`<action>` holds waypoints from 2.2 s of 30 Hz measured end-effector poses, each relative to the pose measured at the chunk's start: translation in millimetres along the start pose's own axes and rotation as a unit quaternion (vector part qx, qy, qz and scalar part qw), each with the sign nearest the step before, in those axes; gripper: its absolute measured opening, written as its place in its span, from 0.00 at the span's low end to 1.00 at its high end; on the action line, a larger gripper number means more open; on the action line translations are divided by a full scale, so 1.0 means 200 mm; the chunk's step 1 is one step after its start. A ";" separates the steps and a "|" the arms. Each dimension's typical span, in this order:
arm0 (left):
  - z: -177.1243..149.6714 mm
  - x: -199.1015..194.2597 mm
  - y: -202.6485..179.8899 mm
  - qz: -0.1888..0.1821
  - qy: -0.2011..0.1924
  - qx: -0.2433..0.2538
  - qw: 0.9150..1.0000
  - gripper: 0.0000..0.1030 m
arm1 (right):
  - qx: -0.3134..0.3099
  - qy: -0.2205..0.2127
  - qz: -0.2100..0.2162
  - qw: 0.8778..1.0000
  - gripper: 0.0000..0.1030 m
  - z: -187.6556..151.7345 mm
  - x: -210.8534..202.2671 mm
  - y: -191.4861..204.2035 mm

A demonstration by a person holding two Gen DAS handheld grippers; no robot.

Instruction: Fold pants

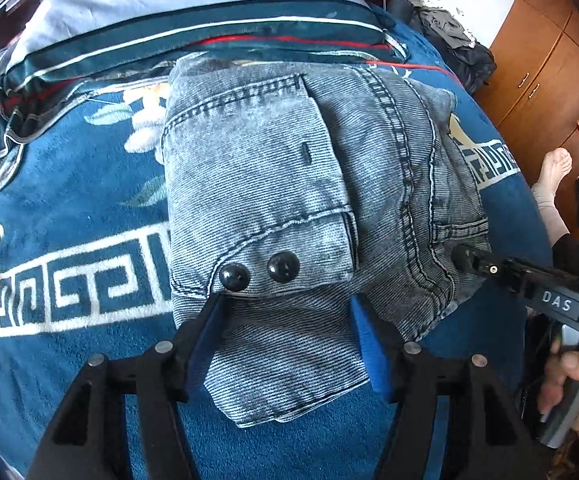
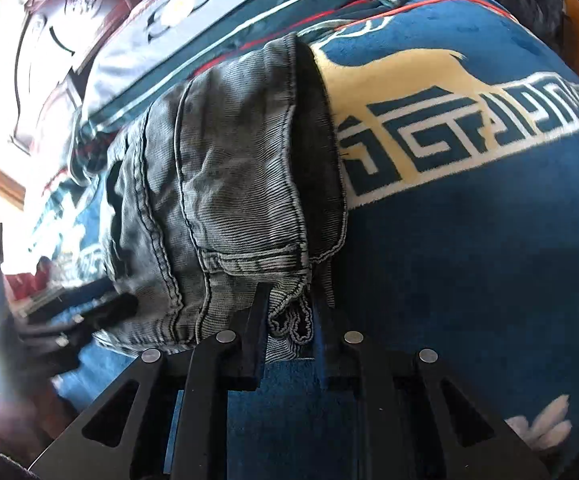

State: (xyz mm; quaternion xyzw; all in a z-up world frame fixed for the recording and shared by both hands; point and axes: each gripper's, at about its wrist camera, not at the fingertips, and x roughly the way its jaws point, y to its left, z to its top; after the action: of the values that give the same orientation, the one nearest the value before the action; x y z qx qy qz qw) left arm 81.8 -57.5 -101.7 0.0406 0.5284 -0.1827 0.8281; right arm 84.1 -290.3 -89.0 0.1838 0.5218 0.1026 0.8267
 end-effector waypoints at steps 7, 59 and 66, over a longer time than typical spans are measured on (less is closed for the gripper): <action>0.07 -0.23 0.12 -0.051 -0.057 -0.032 0.997 0.64 | -0.031 -0.032 -0.017 0.999 0.53 0.06 -0.17 0.03; -0.04 -0.09 0.12 -0.025 0.000 -0.043 0.999 0.59 | -0.065 -0.019 -0.005 0.998 0.10 -0.03 -0.19 0.08; -0.11 -0.02 0.15 -0.033 -0.018 -0.059 0.998 0.71 | -0.062 0.016 -0.043 0.997 0.10 -0.05 0.00 -0.01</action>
State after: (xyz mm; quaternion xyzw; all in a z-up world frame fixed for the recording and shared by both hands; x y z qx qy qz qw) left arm 71.3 -22.5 -110.9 -0.0291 0.5241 -0.1792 0.8321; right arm 73.9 -290.8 -93.8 0.1081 0.5353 0.1023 0.8315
